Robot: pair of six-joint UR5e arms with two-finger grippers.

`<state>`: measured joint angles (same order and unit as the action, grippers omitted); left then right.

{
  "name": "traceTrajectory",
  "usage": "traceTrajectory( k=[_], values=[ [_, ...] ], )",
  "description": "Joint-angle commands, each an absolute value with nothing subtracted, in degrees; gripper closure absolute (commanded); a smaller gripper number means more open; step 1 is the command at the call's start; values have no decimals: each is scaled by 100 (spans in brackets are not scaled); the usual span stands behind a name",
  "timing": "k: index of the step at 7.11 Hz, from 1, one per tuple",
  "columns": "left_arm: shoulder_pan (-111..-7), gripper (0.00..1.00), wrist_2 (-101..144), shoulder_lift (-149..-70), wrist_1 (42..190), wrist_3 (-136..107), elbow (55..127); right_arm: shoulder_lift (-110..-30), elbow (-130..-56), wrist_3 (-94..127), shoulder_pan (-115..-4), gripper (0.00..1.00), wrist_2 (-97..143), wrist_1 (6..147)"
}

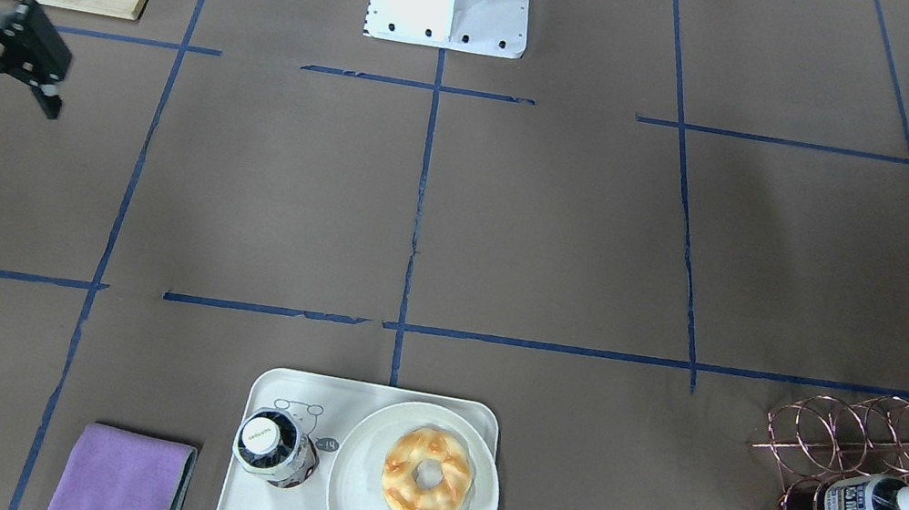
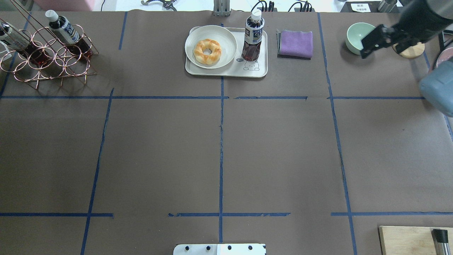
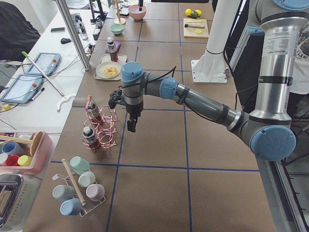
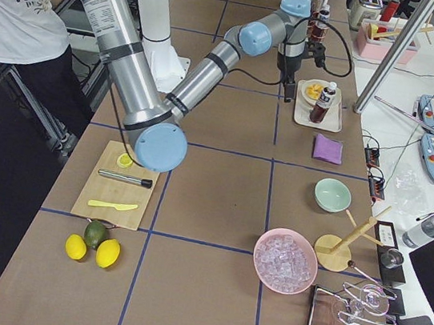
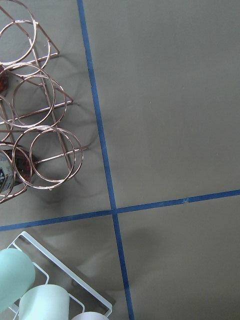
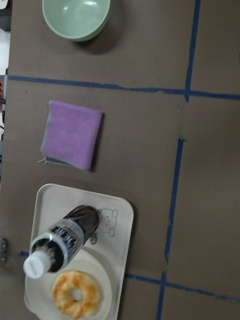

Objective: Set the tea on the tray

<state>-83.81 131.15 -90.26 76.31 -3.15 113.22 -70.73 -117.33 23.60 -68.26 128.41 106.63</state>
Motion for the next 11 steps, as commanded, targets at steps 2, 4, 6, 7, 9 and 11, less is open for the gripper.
traceTrajectory(
  k=[2,4,6,7,9,11],
  values=[
    [-8954,0,13140,-8789,7673,647,10533,-8453,-11305,-50,-8083,0,13718,10644],
    [-9017,0,13148,-8571,8649,677,9674,-8849,-11268,-455,-8524,0,13729,10626],
    [-9018,0,13752,-8420,9386,633,9028,-8921,-10856,-413,-8525,0,13728,10617],
    [-9026,0,13746,-8411,9326,624,9105,-8895,-10698,-422,-8534,0,13702,10617],
    [-9035,0,13729,-8411,9281,598,9315,-9069,-10303,-527,-9103,0,13790,10608],
    [-9044,0,13729,-8411,9194,589,9386,-9079,-9445,-1183,-9499,0,13834,10137]
  ],
)
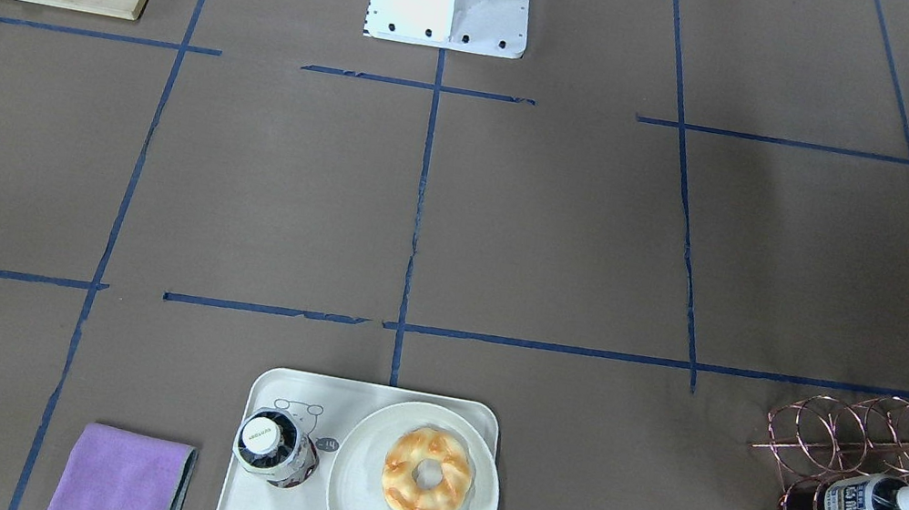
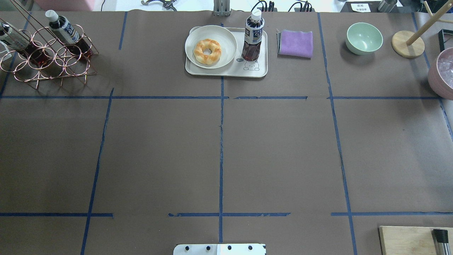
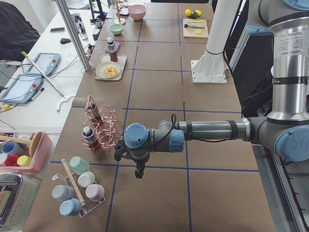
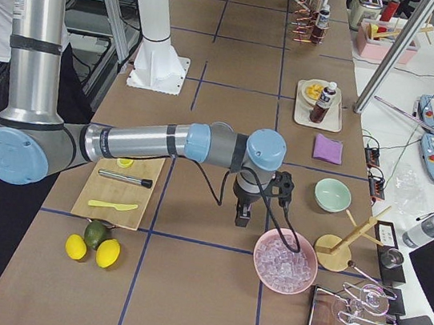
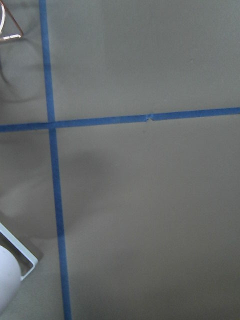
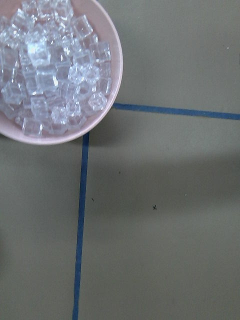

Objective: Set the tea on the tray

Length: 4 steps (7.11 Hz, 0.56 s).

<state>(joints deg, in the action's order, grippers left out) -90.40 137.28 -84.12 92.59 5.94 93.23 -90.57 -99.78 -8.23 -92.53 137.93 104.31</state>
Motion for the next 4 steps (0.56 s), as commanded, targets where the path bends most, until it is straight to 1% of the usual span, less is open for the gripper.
traceTrajectory(
  k=[1,2,4],
  values=[
    [-9053,0,13729,-8402,9193,589,9395,-9157,-9126,-1221,-9605,0,14025,9951],
    [-9053,0,13729,-8402,9193,589,9387,-9254,-8932,-1291,-9641,0,14045,9680],
    [-9061,0,13711,-8411,9193,598,9387,-9334,-8868,-1230,-9668,0,14028,9378]
  ],
)
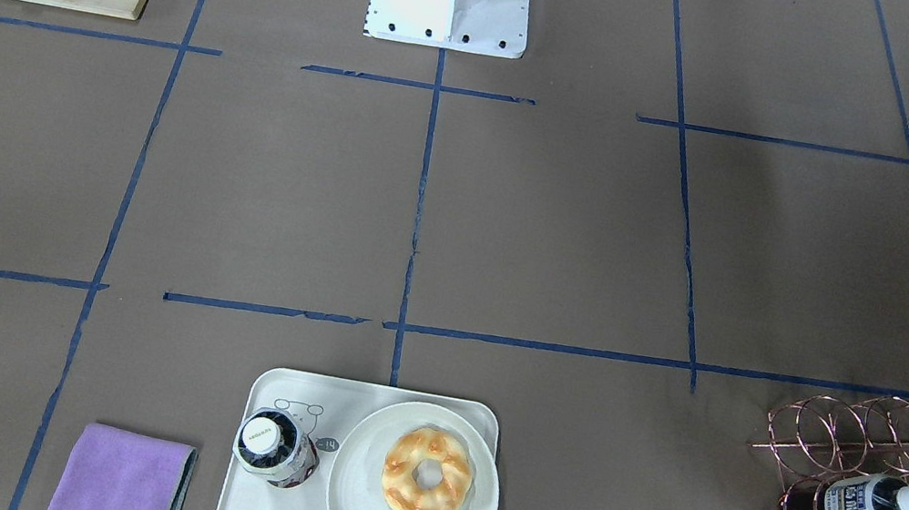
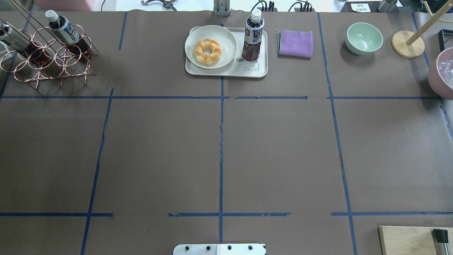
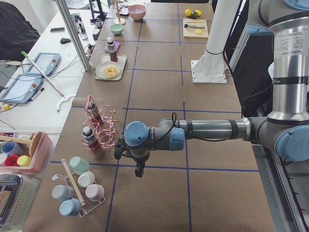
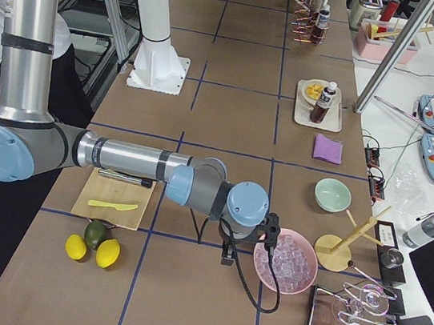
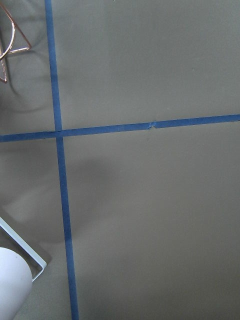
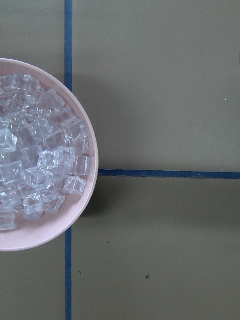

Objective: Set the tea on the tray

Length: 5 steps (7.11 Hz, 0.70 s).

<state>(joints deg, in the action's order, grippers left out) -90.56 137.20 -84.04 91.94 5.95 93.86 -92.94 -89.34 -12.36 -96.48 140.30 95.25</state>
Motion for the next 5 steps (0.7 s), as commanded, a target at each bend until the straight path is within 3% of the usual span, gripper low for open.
traceTrajectory(
  k=[1,5],
  values=[
    [-9062,0,13711,-8429,9193,598,9387,-9334,-8886,-1230,-9668,0,14027,9378],
    [-9070,0,13693,-8455,9211,633,9396,-9273,-9035,-406,-9642,0,13940,9134]
  ],
)
